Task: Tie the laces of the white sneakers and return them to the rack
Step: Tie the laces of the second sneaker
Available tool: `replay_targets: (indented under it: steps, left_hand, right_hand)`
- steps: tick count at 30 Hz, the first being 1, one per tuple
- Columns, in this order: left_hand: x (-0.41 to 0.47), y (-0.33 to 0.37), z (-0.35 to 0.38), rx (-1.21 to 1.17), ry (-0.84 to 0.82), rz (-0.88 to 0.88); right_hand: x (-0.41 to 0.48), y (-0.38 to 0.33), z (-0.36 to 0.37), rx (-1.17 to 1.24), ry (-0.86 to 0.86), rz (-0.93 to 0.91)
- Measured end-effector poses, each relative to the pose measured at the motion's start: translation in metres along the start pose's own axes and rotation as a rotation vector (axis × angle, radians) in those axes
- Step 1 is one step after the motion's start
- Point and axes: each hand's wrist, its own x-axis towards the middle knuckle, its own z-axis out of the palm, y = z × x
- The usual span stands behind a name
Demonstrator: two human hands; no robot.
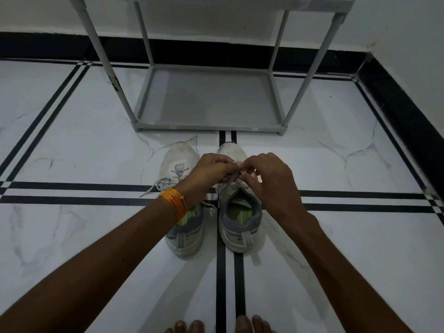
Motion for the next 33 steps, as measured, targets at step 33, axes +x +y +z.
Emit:
replay_targets:
  steps: [33]
  left_hand:
    - [0.008,-0.015,-0.012,0.485,0.223,0.216]
  right_hand:
    - [-0.022,0.035,0.024,1.789,0.163,1.156]
